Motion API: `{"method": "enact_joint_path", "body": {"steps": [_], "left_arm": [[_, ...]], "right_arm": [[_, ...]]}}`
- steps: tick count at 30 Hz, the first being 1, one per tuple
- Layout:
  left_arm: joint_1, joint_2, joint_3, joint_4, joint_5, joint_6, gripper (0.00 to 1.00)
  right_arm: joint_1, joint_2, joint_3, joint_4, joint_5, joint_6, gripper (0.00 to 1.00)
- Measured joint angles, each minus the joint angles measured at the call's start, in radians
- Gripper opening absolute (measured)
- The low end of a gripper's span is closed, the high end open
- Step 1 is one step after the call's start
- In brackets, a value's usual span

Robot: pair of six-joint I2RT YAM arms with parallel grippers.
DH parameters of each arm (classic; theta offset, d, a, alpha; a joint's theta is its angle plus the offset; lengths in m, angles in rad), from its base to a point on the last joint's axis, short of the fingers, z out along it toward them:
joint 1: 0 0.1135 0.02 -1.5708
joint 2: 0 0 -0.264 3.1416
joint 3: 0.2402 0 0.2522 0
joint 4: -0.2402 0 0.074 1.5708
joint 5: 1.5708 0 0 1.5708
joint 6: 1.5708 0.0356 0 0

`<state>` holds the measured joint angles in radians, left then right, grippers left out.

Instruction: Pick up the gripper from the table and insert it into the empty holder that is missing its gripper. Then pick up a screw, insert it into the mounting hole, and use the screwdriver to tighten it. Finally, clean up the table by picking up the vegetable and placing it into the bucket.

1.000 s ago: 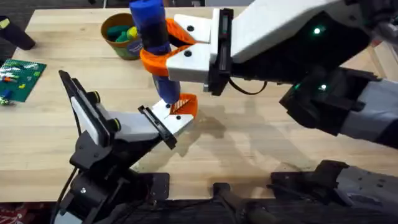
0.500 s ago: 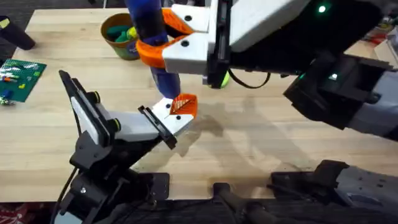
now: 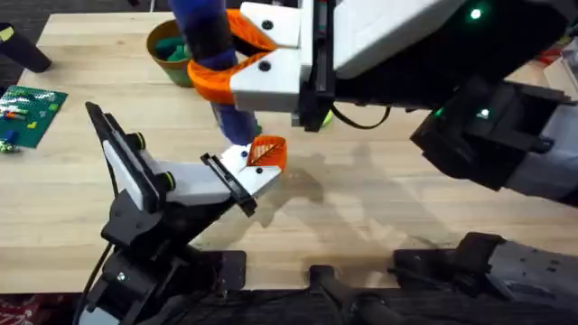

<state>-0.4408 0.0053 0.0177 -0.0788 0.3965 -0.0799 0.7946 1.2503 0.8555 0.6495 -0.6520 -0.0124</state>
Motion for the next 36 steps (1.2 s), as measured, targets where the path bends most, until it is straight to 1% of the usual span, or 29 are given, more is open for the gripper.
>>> {"method": "enact_joint_path", "body": {"steps": [8,26,36], "left_arm": [[0.000,0.000,0.000,0.000,0.000,0.000,0.011],[0.000,0.000,0.000,0.000,0.000,0.000,0.011],[0.000,0.000,0.000,0.000,0.000,0.000,0.011]], "right_arm": [[0.028,0.000,0.000,0.000,-0.001,-0.004,0.047],[0.030,0.000,0.000,-0.029,-0.008,-0.007,0.047],[0.030,0.008,0.000,-0.002,-0.008,-0.015,0.047]]}}
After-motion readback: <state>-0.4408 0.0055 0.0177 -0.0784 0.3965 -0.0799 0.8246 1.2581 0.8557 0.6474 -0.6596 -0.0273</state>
